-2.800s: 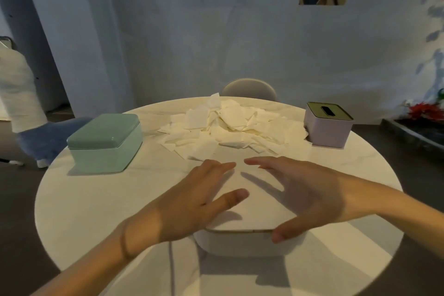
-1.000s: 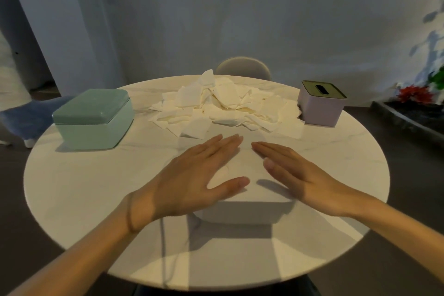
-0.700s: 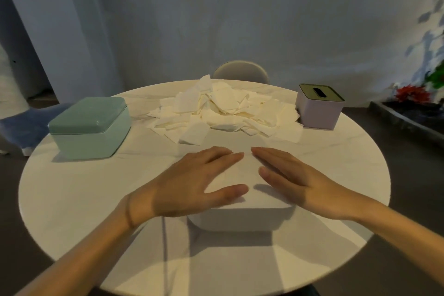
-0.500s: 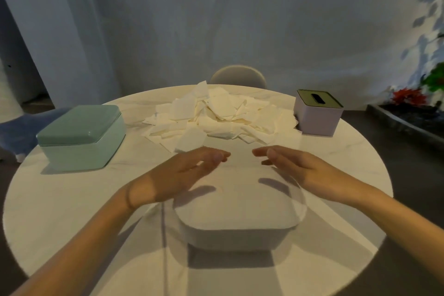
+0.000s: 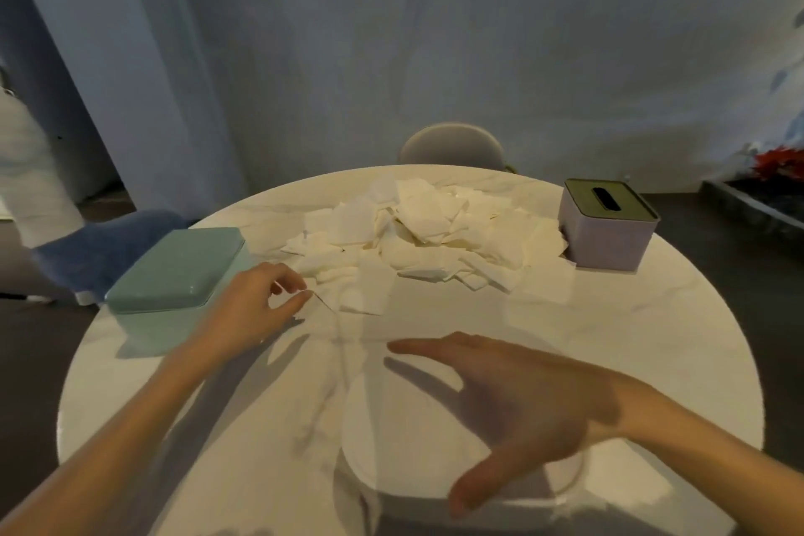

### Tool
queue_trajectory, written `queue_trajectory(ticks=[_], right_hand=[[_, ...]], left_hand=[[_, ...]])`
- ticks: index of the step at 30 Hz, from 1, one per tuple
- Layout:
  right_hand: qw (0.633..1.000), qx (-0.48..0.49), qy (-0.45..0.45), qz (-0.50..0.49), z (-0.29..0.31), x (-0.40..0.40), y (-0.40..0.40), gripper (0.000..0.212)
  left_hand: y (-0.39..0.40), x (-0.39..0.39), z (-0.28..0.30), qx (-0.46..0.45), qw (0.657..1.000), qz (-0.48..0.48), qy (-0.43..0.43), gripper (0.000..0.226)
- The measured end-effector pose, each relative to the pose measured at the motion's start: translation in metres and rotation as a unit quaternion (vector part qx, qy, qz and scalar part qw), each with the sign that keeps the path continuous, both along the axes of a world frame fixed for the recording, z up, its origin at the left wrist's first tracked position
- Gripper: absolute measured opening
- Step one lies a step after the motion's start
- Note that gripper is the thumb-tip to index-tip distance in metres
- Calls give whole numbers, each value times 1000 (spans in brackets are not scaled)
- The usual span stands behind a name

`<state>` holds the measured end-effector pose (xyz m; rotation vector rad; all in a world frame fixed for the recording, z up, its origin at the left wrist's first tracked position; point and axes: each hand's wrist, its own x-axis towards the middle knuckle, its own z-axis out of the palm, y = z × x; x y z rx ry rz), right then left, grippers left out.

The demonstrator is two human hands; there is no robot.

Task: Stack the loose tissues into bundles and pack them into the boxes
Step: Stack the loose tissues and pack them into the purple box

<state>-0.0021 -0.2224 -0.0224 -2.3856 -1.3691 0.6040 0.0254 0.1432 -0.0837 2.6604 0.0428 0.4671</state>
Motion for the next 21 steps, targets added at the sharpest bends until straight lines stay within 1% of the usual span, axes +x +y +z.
queue_trajectory(ticks=[3,5,6,8,10,11,12,13,14,15,16,17,18,19,20,21], right_hand=[[999,-27,-33,14,10,-4,7,113],[997,-46,-68,15,15,2,9,115],[995,-55,-81,5,17,8,8,116],[995,-67,-72,-26,22,26,5,119],[995,-60,-14,-78,23,54,-4,119],[991,-28,16,-126,22,71,-11,115],[981,27,20,-190,19,92,-20,109],[961,82,-12,-264,16,114,-32,100],[934,108,-78,-333,13,137,-47,90],[903,93,-155,-390,13,159,-64,83],[877,51,-216,-427,14,180,-81,83],[856,7,-244,-455,14,197,-96,88],[846,-25,-242,-475,15,210,-110,96],[844,-54,-228,-482,14,220,-121,103],[848,-79,-217,-478,14,226,-129,105],[851,-101,-214,-469,14,229,-134,100]], left_hand=[[4,5,11,-17,999,-9,37,10],[-7,5,20,-50,997,-31,59,14],[-18,3,25,-75,993,-47,72,20],[-46,-1,33,-148,979,-84,117,43],[-77,-1,35,-197,963,-107,148,68],[-92,0,33,-205,960,-112,155,76],[-105,-1,32,-207,957,-120,162,77],[-115,-1,30,-204,956,-126,170,74],[-123,-3,27,-199,955,-132,177,68],[-131,-3,26,-194,954,-141,179,63],[-135,-4,24,-193,954,-149,175,60],[-139,-5,21,-199,952,-159,169,58],[-142,-4,20,-211,949,-167,163,57],[-144,-4,19,-224,947,-168,160,55],[-146,-3,20,-235,945,-166,157,54],[-147,-2,19,-242,943,-165,155,55]])
